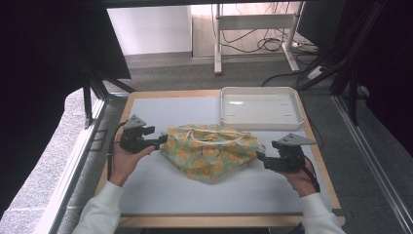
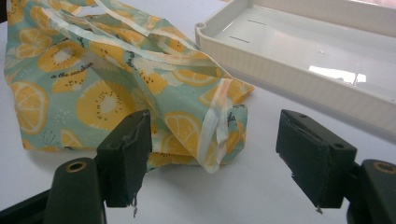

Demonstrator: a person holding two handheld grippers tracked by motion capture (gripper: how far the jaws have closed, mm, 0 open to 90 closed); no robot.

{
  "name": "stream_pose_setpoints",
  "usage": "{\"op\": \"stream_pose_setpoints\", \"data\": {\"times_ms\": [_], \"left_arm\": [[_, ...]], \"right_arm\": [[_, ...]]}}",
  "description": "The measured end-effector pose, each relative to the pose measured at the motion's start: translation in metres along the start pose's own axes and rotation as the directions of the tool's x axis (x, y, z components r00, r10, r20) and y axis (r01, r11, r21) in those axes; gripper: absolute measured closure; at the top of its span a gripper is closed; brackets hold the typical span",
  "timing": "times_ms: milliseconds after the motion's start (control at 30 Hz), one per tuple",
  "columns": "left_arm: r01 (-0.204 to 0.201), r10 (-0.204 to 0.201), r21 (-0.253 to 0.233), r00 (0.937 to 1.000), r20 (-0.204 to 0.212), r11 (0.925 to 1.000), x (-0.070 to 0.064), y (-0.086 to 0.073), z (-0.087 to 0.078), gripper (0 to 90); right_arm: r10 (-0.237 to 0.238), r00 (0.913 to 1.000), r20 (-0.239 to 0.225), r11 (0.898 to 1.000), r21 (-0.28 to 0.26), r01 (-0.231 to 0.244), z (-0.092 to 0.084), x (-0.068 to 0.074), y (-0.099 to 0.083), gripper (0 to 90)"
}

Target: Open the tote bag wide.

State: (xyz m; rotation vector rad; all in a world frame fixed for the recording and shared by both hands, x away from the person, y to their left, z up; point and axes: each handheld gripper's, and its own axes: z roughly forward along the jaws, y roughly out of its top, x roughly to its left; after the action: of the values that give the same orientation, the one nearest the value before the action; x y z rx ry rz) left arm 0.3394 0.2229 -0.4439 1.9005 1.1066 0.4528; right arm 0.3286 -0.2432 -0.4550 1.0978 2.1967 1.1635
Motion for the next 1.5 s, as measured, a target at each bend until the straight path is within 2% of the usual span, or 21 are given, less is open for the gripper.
{"op": "stream_pose_setpoints", "data": {"times_ms": [167,233,400,600,833,967,1100,1167,1200,1267,1500], "left_arm": [[-0.007,0.007,0.016,0.9999,-0.009,0.9999,0.002,0.001,0.004,34.8],[-0.004,0.004,0.025,1.0000,0.005,0.9997,0.002,0.002,0.008,34.9],[-0.014,0.014,0.028,0.9999,0.009,0.9995,0.001,0.009,0.013,35.7],[-0.034,0.034,0.036,0.9993,-0.012,0.9988,0.003,0.022,0.020,36.6],[-0.042,0.044,0.064,0.9988,-0.023,0.9971,0.010,0.031,0.027,40.1],[-0.060,0.060,0.068,0.9982,0.000,0.9959,0.013,0.039,0.034,40.0],[-0.060,0.057,0.086,0.9980,0.028,0.9945,0.015,0.044,0.041,39.8],[-0.068,0.064,0.110,0.9972,0.037,0.9916,0.016,0.045,0.048,40.1],[-0.082,0.076,0.138,0.9960,0.047,0.9871,0.015,0.045,0.054,40.2],[-0.089,0.082,0.149,0.9953,0.051,0.9848,0.015,0.045,0.057,40.2],[-0.092,0.078,0.237,0.9948,0.066,0.9671,0.017,0.034,0.076,42.7]], "right_arm": [[-0.005,1.0000,0.002,1.000,0.005,0.005,0.000,0.001,0.000,26.6],[-0.009,1.0000,0.004,1.000,0.007,0.008,0.000,0.001,0.000,26.6],[-0.015,0.9998,0.009,1.000,0.013,0.015,0.000,0.002,0.000,26.6],[0.016,0.9995,-0.028,1.000,-0.008,-0.017,-0.004,0.002,0.003,26.4],[0.013,0.9998,-0.017,1.000,0.004,-0.013,-0.002,0.001,0.001,26.2],[0.009,0.9998,-0.015,1.000,0.006,-0.009,-0.002,0.001,0.001,26.1],[0.014,0.9998,-0.011,1.000,0.006,-0.014,-0.001,0.000,0.001,26.0],[0.014,0.9998,-0.010,1.000,0.006,-0.014,-0.001,0.000,0.000,26.0],[0.017,0.9998,-0.009,1.000,0.007,-0.017,-0.001,-0.001,0.000,26.0],[0.017,0.9998,-0.008,1.000,0.008,-0.017,-0.001,-0.001,0.000,26.0],[0.006,1.0000,0.002,1.000,0.023,-0.006,0.001,0.000,-0.001,26.0]]}}
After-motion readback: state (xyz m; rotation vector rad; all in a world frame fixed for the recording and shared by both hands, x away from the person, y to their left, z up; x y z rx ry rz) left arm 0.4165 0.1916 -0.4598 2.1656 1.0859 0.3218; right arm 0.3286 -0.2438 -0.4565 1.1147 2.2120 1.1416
